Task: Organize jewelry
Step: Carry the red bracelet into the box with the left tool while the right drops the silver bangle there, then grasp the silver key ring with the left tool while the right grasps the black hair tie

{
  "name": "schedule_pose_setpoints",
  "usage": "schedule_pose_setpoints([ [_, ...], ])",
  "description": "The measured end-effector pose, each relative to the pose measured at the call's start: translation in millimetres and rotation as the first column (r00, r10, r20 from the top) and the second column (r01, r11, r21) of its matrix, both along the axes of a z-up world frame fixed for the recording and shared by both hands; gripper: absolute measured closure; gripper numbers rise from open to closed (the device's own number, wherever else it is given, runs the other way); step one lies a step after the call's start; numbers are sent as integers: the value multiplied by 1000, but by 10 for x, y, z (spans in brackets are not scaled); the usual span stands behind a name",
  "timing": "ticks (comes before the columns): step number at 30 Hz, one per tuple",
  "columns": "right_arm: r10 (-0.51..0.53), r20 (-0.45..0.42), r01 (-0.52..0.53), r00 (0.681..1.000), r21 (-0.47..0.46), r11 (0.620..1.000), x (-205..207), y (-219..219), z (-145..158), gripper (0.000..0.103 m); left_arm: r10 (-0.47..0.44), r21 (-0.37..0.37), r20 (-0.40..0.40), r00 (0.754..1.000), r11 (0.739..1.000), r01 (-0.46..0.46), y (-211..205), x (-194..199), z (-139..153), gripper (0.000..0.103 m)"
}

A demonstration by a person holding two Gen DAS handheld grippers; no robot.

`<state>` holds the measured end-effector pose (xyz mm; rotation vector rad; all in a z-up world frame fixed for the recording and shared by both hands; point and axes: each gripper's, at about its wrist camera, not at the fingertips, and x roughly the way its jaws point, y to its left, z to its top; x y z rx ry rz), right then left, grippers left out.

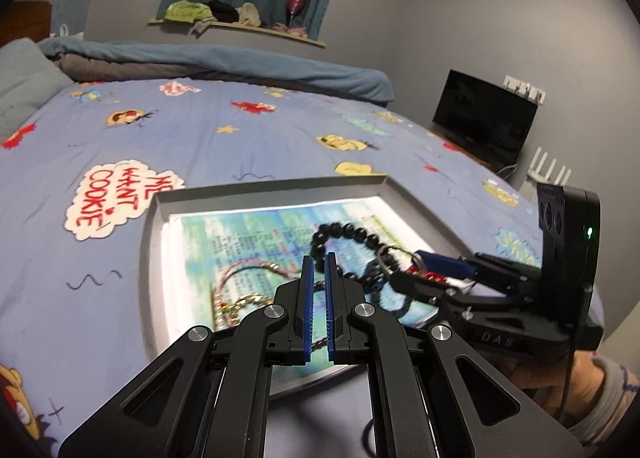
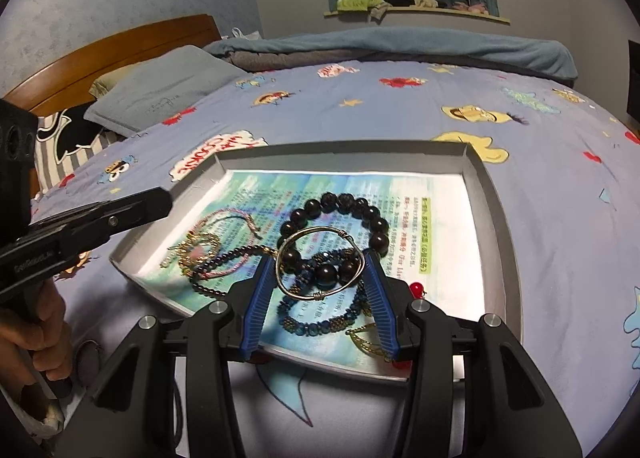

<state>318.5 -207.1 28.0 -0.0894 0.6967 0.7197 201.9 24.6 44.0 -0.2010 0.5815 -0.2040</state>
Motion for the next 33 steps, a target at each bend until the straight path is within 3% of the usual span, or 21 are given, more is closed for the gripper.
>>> schedule_pose_setpoints([
  [3, -14, 2, 14, 1000, -4, 1000, 4, -8, -10, 52, 9, -2, -4, 1000, 1000, -9, 22, -35, -25, 96],
  [5, -20, 13, 20, 1000, 6, 1000, -15, -37, -4, 44, 22, -1, -4, 1000, 1000, -22, 42, -67, -44, 85],
  [7, -27, 19, 26, 999, 17, 1000, -41, -66, -5, 42, 26, -8, 1, 1000, 1000, -26, 68, -129, -57, 70],
  [12, -33, 53, 29, 998, 65, 997, -157, -177, 18, 40, 40, 2, 13, 999, 999, -40, 117, -321, -53, 52],
  [21, -23, 90, 16, 996, 80, 997, -451, -282, 33, 39, 69, 5, -16, 997, 998, -69, 237, -703, -163, 48],
  [22, -19, 94, 12, 995, 79, 997, -484, -284, 36, 37, 76, 9, -20, 997, 997, -76, 246, -764, -184, 32],
  [24, -14, 99, 6, 995, 77, 997, -549, -282, 39, 35, 88, 12, -7, 996, 996, -88, 253, -901, -208, 17],
  [33, 55, 73, -58, 996, 40, 998, -832, -197, -38, 34, 47, 35, -47, 998, 998, -45, 96, -1244, -350, 16],
])
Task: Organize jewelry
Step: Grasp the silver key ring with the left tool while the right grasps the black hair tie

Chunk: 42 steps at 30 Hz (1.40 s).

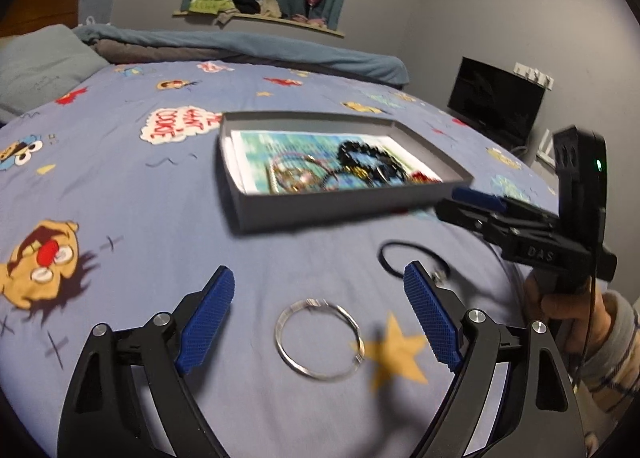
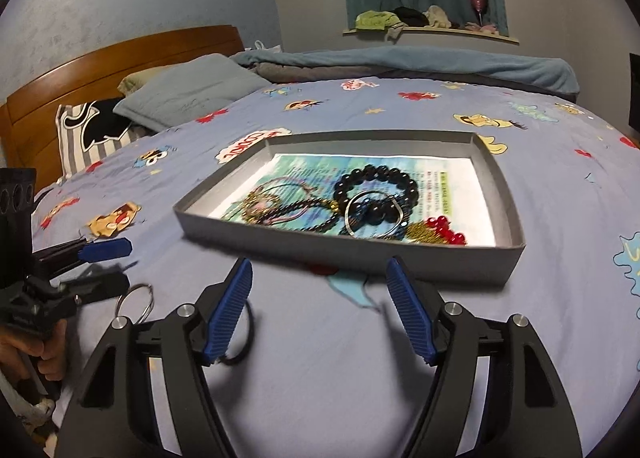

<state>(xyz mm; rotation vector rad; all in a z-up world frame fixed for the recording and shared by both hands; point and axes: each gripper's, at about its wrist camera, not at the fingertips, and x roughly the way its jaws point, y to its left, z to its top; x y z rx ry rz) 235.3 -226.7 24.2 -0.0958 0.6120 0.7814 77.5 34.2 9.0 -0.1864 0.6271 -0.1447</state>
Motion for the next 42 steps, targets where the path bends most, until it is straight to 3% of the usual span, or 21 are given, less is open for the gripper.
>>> schedule_pose_setpoints([
  [8, 34, -16, -34, 999, -19, 999, -157, 41, -41, 34, -20, 92, -56, 998, 995, 25, -229, -35, -158, 19],
  [14, 62, -40, -63, 997, -26, 998, -209, 79, -73, 34, 15, 81, -80, 997, 997, -9, -185, -64, -242, 36],
  [18, 72, -55, -74, 996, -27, 997, -212, 95, -88, 34, 26, 53, -78, 997, 998, -22, -137, -107, -257, 53],
  [28, 95, -84, -102, 992, -82, 991, -226, 214, -158, 35, 25, 29, -56, 998, 999, -24, -127, -157, -247, 53],
  [36, 116, -93, -129, 989, -141, 982, -244, 323, -227, 55, 23, 28, -53, 998, 999, -22, -115, -168, -245, 53],
  [42, 155, -97, -169, 983, -159, 973, -303, 377, -252, 77, 23, 28, -53, 998, 999, -22, -115, -168, -246, 53],
])
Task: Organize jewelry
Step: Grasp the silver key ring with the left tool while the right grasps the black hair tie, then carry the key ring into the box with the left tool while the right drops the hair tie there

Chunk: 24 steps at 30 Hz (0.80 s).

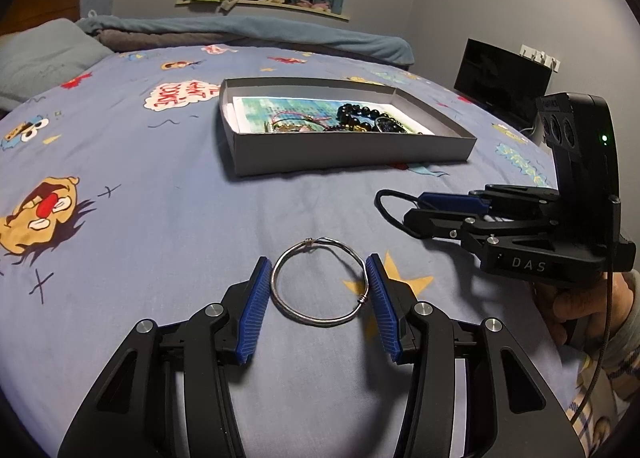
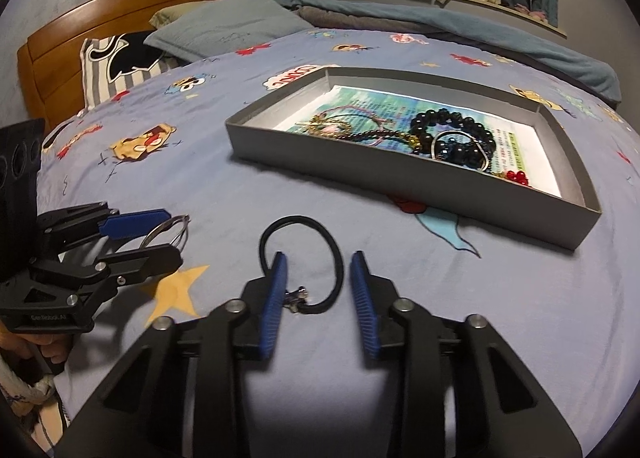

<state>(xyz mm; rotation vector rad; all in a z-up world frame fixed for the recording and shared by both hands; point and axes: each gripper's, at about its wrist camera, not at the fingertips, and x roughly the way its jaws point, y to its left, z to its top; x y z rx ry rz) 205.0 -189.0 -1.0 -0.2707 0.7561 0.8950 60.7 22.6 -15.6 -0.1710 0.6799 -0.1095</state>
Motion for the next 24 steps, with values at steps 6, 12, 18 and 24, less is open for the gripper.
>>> schedule_pose_setpoints([
  [6, 28, -11, -28, 1000, 7, 1000, -42, 21, -11, 92, 0, 0, 0, 1000, 1000, 0, -1, 0, -1, 53],
  [12, 30, 12, -30, 999, 27, 999, -105, -3, 24, 96, 1, 3, 3, 1000, 1000, -1, -6, -8, 21, 53],
  [18, 21, 50, -24, 999, 65, 998, -142, -65, 102, 98, -1, -8, 6, 1000, 1000, 1, 5, 4, 73, 53],
  [24, -1, 51, -5, 999, 118, 993, -103, -150, 191, 100, -19, -6, 6, 1000, 1000, 19, -25, 48, 126, 54],
])
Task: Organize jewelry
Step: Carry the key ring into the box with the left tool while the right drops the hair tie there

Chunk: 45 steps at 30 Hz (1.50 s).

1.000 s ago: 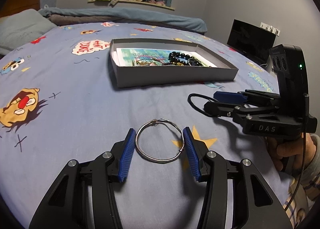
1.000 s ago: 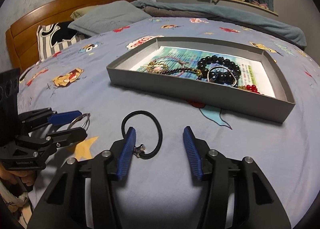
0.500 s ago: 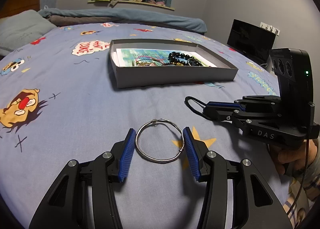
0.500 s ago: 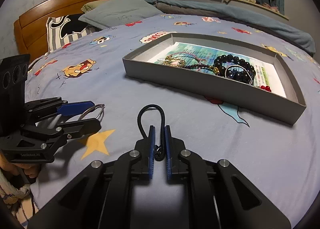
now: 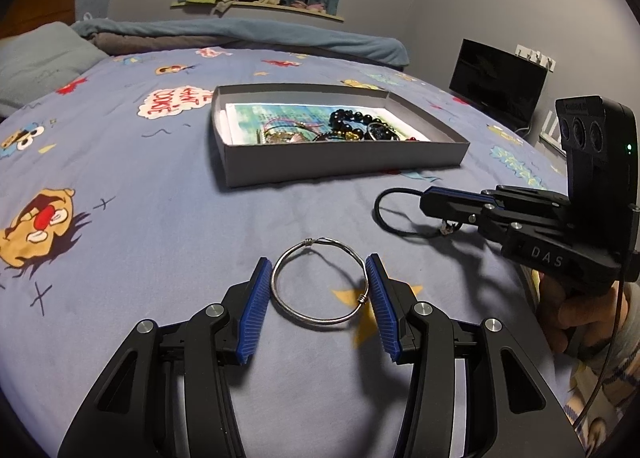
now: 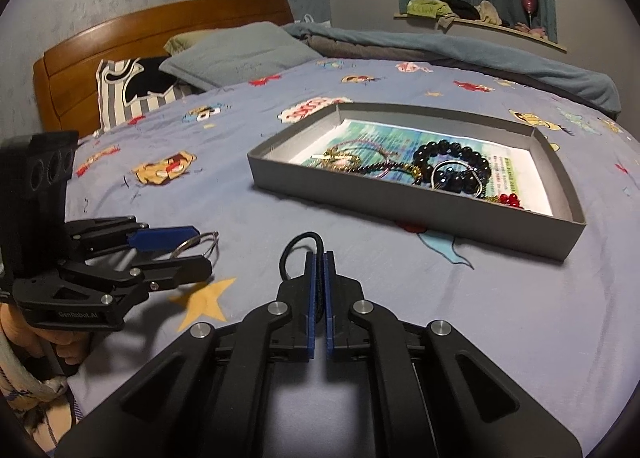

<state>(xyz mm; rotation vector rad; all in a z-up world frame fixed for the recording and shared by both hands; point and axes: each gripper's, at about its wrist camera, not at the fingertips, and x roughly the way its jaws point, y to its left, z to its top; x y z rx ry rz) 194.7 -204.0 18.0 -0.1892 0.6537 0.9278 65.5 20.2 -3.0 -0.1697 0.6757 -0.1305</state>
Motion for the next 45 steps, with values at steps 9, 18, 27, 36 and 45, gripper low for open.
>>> schedule_pose_setpoints([
  [9, -19, -5, 20, 1000, 51, 999, 39, -102, 115, 100, -17, 15, 14, 1000, 1000, 17, -66, 99, 126, 54],
  [18, -50, 17, 49, 999, 69, 996, 130, -177, 275, 100, -35, 24, 40, 999, 999, 34, -110, 254, 305, 54],
  [27, -88, 53, 83, 995, 94, 992, 323, -274, 504, 100, -50, 36, 55, 997, 998, 48, -150, 459, 450, 54],
  [36, -135, 66, 127, 989, 111, 986, 628, -282, 645, 100, -43, 33, 75, 996, 999, 41, -86, 742, 568, 54],
  [45, -159, 50, 151, 986, 129, 980, 887, -175, 612, 100, -37, 40, 76, 996, 999, 34, -47, 1103, 567, 54],
])
